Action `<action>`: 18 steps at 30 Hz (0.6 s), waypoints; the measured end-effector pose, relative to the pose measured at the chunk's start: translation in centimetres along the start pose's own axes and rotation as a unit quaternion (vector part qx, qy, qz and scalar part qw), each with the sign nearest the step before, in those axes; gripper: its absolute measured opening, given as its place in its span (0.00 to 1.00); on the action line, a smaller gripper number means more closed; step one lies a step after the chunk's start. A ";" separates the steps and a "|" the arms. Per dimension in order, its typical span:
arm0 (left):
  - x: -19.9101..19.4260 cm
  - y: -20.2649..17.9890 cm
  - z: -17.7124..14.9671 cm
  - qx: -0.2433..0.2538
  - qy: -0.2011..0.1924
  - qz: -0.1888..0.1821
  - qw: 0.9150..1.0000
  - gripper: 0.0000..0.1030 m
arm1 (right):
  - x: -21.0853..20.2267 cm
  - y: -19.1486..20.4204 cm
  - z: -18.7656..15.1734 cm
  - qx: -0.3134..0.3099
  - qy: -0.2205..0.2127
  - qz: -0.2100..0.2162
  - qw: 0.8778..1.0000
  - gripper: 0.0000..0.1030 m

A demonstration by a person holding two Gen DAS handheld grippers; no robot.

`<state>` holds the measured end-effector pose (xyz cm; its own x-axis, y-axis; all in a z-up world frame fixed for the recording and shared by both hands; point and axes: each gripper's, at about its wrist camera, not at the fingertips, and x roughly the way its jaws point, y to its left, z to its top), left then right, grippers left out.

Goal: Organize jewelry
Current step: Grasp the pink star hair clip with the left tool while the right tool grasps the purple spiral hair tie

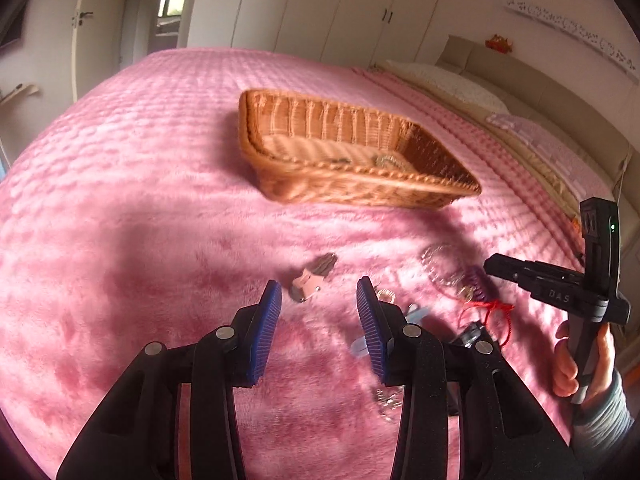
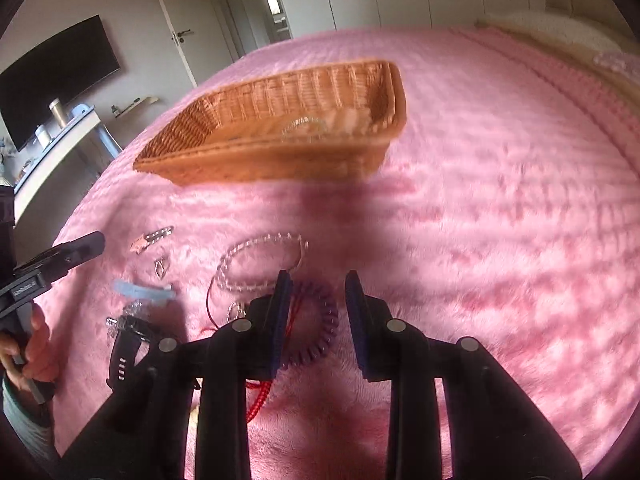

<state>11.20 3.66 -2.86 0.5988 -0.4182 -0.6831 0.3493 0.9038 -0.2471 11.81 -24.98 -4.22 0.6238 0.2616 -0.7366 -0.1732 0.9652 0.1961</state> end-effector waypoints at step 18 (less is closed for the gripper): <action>4.5 -1.7 0.8 0.080 0.045 0.080 0.993 0.21 | 1.5 2.0 -0.7 -0.045 0.022 -0.027 0.998 0.10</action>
<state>13.90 0.14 -4.99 0.5924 -0.2539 -0.7646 0.3692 0.9291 -0.0226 11.86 -22.67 -5.41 0.6005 0.2072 -0.7723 -0.2095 0.9729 0.0981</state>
